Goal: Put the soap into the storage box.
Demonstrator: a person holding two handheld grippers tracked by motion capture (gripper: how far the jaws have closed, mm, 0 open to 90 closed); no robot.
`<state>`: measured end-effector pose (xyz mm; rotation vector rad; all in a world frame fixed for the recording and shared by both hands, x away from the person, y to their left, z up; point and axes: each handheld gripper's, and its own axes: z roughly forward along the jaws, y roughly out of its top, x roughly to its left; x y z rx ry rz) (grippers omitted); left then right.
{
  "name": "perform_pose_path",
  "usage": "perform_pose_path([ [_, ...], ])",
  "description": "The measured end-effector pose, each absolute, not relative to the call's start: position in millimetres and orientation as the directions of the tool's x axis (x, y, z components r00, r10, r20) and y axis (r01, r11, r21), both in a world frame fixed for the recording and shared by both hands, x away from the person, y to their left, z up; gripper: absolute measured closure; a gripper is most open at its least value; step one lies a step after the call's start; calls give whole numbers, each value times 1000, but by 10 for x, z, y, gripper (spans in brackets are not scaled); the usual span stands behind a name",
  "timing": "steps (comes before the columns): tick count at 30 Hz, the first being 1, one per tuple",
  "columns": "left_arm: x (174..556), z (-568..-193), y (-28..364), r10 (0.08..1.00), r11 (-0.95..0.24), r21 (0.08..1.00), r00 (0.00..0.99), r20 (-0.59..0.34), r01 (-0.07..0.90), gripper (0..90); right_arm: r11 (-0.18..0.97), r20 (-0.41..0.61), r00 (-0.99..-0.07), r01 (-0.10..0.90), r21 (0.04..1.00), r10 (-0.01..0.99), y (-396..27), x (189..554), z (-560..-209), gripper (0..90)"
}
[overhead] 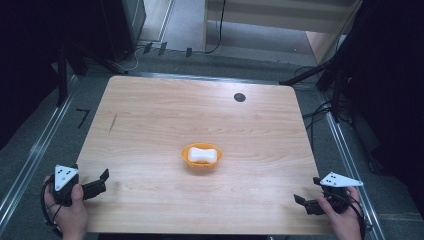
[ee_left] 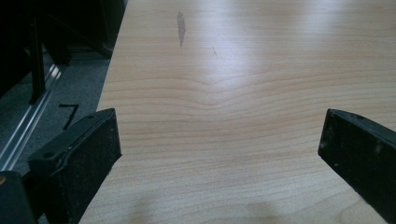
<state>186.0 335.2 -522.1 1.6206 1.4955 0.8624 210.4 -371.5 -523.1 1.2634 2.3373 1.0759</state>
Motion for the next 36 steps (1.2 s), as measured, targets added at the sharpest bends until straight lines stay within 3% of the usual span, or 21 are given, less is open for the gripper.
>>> perform_pose_path([
  [10, 1857, -5220, 3358, 996, -25, 873, 86, -20, 487, 0, 286, 121, -555, 589, 756, 823, -3867, 1986, -5283, 0],
  [17, 1854, -5219, 3368, 996, -16, 875, 80, -25, 484, 0, 183, 162, -518, 552, 814, 840, -3901, 1948, -5388, 0],
  [28, 1852, -5219, 3369, 996, -16, 876, 82, -27, 481, 0, 85, 166, -429, 507, 858, 888, -3889, 1923, -5517, 4],
  [36, 1849, -5220, 3371, 996, -15, 878, 84, -29, 478, 0, 97, 118, -399, 479, 872, 909, -3842, 1901, -5512, 25],
])
